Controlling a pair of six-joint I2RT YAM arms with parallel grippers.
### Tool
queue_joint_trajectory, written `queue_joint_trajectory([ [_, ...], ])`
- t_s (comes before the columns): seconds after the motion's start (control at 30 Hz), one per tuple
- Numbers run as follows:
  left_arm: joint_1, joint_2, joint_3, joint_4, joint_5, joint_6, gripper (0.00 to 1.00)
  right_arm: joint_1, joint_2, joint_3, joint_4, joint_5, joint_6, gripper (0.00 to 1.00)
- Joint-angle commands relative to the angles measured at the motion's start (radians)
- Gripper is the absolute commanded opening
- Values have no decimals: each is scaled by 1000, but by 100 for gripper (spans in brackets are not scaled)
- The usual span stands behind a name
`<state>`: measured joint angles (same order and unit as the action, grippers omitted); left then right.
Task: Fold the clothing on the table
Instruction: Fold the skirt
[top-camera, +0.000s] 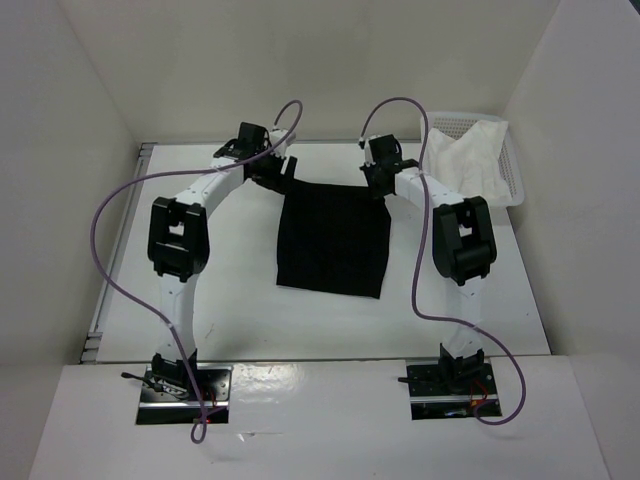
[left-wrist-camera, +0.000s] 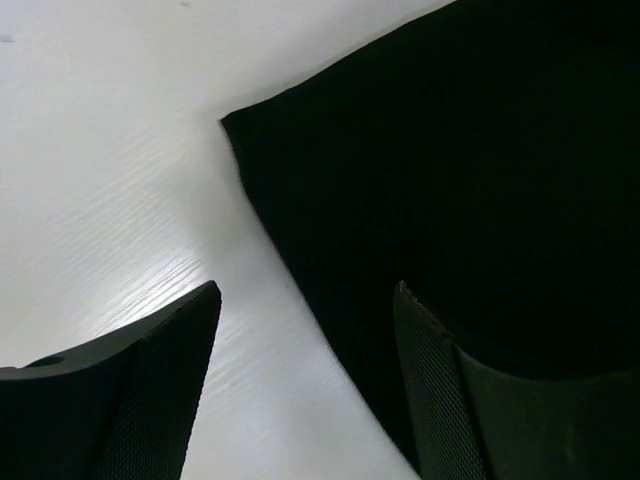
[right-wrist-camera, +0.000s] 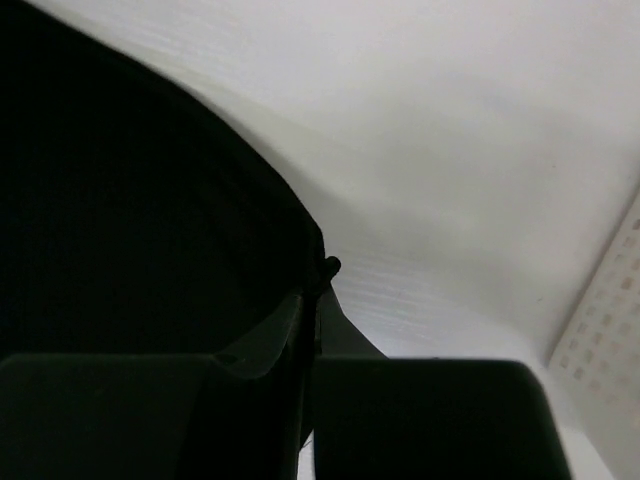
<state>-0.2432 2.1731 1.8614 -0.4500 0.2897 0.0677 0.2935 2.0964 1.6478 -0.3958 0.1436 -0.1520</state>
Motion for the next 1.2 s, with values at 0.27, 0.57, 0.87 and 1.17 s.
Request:
queue_joint_trajectory([
  [0.27,33,202,173,-32,246,-135,80,33,-159,-92,41,-79,-26,0],
  [0.57,2,76,-96,78,129,-155,77,33,-177,-111,41,-101,-26,0],
  [0.87,-17,122,-139,77,200,-175,69,42,-167,-89,23,-130,-26,0],
  [1.17,-64,36,-347,106,146,-219,19,42,-200,-120,23,-139,-26,0],
])
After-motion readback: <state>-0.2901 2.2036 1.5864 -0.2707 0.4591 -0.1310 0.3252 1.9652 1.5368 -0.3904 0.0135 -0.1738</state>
